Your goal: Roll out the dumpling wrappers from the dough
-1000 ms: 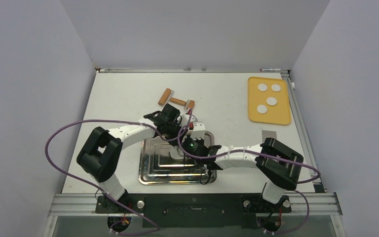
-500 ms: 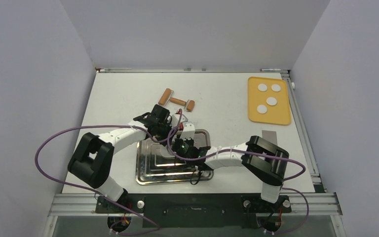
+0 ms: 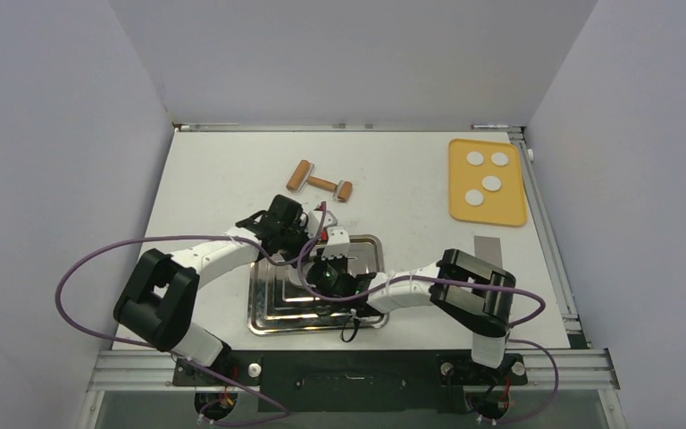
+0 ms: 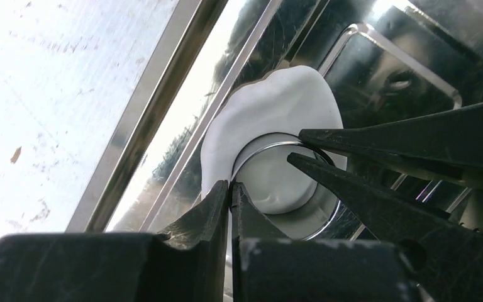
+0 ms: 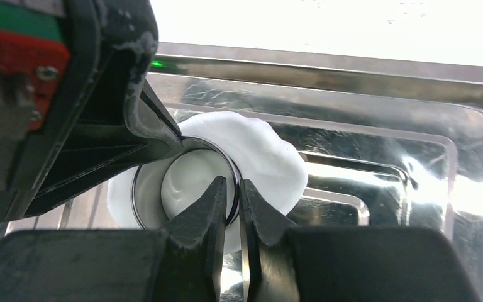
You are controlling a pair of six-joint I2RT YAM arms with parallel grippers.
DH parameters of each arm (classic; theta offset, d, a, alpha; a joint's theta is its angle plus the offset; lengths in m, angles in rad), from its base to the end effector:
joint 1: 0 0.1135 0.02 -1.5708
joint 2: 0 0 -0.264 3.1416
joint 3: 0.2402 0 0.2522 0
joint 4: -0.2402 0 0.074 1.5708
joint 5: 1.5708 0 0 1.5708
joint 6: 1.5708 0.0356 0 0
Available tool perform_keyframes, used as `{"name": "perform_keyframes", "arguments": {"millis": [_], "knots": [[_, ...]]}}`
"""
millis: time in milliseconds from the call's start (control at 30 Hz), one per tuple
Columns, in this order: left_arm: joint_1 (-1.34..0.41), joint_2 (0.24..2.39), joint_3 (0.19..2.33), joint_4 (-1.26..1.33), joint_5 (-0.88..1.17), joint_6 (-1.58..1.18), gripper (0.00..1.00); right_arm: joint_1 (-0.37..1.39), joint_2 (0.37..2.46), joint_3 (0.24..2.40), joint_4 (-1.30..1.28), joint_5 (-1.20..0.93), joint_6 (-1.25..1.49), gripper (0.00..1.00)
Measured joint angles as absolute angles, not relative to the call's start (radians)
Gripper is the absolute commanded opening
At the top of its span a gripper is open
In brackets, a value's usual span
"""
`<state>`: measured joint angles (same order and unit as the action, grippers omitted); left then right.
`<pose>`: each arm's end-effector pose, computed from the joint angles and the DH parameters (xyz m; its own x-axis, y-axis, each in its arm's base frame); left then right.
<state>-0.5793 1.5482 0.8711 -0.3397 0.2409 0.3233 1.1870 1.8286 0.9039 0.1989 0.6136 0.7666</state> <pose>0.2461 -0.1712 0.1784 -0.4725 0.6778 -0.5633 0.8298 0.5575 -0.0252 0.1537 0.3260 0.1409 -0.5930 0.0461 -0.8039 -0.2575 0.9351 0.2436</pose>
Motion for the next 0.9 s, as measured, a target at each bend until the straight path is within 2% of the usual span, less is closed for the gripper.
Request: {"name": "perform_keyframes", "arguments": {"millis": [133, 467, 667, 900], "knots": [[-0.559, 1.509, 0.842, -0.366, 0.244, 0.353, 0.00, 1.204, 1.848, 0.904, 0.255, 0.599, 0.745, 0.08], [-0.639, 1.467, 0.791, -0.344, 0.238, 0.335, 0.00, 1.254, 1.792, 0.820, 0.262, 0.655, 0.782, 0.08], [-0.640, 1.576, 0.898, -0.324, 0.193, 0.322, 0.00, 1.189, 1.792, 0.817, 0.289, 0.617, 0.767, 0.08], [-0.649, 1.644, 0.968, -0.356, 0.237, 0.434, 0.00, 1.215, 1.795, 0.830, 0.230, 0.712, 0.814, 0.09]]}}
